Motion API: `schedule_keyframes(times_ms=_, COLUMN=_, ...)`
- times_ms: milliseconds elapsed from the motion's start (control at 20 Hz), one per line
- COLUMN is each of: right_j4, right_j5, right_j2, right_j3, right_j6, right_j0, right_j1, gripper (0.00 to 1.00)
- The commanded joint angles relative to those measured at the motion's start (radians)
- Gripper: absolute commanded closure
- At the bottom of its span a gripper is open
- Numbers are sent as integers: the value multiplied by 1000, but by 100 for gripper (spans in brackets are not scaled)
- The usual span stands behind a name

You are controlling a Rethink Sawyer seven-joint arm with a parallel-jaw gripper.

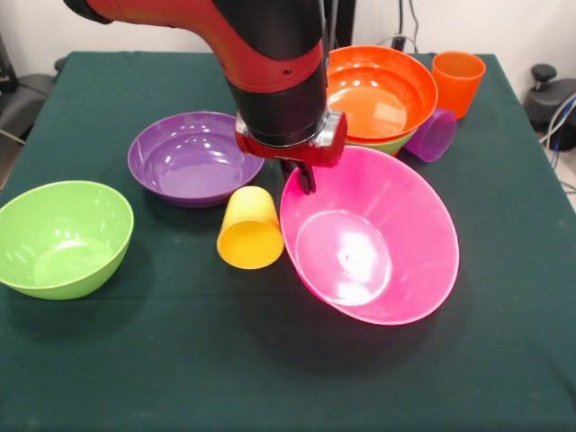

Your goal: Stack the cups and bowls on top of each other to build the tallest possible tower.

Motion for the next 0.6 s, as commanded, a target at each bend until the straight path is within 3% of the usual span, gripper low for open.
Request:
schedule_keyframes(times_ms=50, right_j4=-1, right_j5=-11, right_j2=164, right_j3=112, right_j6=-94, right_j0=-10, right_j1=-34, gripper=100)
schedule_keyframes(times_ms=600, right_j4=24, right_j5=21, right_j2=239, right_j3=187, right_j6=-98, right_j0=-71, right_j1=-83, gripper=100)
